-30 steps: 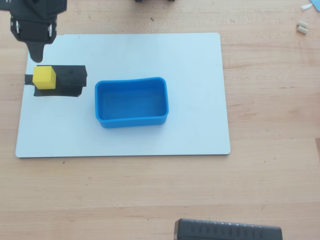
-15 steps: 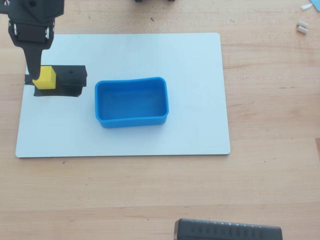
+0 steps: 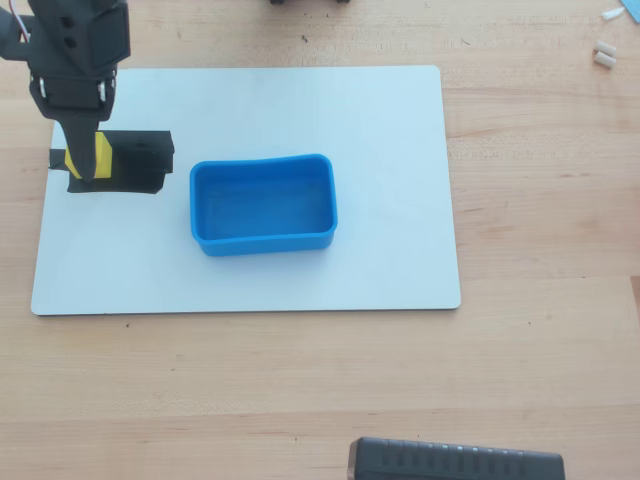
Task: Pick up yellow cube and drop it in the blue rectangular bin
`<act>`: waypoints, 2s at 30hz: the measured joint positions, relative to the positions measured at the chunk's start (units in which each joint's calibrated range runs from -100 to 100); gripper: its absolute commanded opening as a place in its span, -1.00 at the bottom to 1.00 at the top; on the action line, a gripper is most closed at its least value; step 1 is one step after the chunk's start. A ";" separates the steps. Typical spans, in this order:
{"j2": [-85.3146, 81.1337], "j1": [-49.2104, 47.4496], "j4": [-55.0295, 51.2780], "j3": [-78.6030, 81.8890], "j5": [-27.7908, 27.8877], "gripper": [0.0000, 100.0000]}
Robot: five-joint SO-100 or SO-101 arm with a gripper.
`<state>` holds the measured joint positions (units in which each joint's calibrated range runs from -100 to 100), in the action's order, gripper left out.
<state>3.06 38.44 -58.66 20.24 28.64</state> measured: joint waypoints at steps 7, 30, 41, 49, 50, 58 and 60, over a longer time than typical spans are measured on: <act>2.57 0.48 1.06 0.00 0.00 -0.77; -7.46 -16.68 -27.83 -13.53 -12.45 -0.78; -15.36 -35.50 -22.61 -7.01 -19.88 -0.78; -22.37 -34.39 -4.33 13.43 -20.42 -0.71; -22.37 -33.68 -3.18 14.43 -20.42 -0.66; -25.03 -33.04 -1.15 18.24 -20.42 -0.48; -26.81 -33.76 -1.24 19.14 -20.42 -0.49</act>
<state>-23.75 4.69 -59.89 39.38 8.23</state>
